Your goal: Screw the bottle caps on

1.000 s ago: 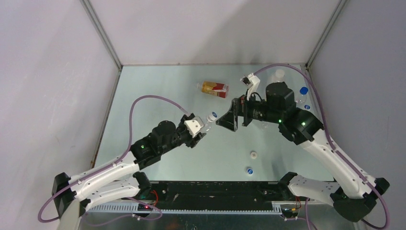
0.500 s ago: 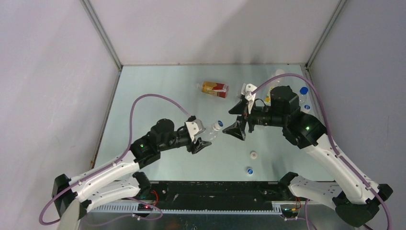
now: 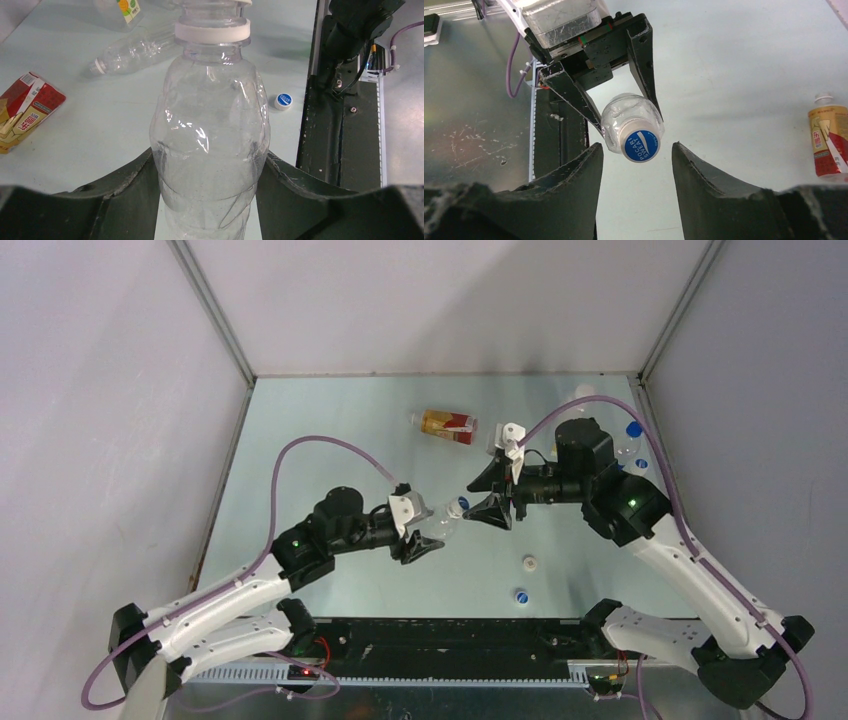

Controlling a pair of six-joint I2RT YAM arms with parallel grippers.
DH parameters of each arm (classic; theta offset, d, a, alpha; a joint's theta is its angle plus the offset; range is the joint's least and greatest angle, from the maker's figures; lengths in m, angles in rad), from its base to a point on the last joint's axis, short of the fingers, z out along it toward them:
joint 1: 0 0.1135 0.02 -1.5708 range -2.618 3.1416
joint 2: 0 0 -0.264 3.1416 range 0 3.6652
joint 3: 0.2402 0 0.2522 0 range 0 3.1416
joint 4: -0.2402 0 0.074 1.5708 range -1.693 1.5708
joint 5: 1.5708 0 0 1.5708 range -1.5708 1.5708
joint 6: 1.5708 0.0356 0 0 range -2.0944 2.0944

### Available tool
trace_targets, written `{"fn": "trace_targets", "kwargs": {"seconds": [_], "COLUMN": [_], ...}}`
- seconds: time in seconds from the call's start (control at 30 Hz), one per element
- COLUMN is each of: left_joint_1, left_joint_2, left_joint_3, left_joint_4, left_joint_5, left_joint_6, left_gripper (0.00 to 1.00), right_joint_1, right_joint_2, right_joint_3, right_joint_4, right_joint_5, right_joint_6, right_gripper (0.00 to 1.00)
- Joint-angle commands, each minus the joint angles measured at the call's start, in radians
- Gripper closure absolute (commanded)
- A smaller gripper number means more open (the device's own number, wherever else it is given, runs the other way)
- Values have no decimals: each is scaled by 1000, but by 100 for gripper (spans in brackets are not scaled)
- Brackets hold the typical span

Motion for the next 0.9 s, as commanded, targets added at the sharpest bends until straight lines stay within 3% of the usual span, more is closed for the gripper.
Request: {"fn": "trace_targets", "kwargs": {"seconds": [0.0,0.57,0.87], "left_joint_1": [6,6,6], "left_joint_2": [-1,1,16], "left_joint_3": [61,75,109], "left_joint_4": [56,24,-36], "left_joint_5": [31,40,29], "left_joint_6": [-13,12,32], "left_gripper": [100,100,100], "right_joint_1": [-3,-4,7], "right_joint_2": [16,44,46], "right_joint_3": [-3,-1,-1], "right_joint_4": [18,23,2], "right_joint_5": [-47,-91,-84], "right_joint_6": [-18,4,-29], "right_gripper": [46,60,72]}}
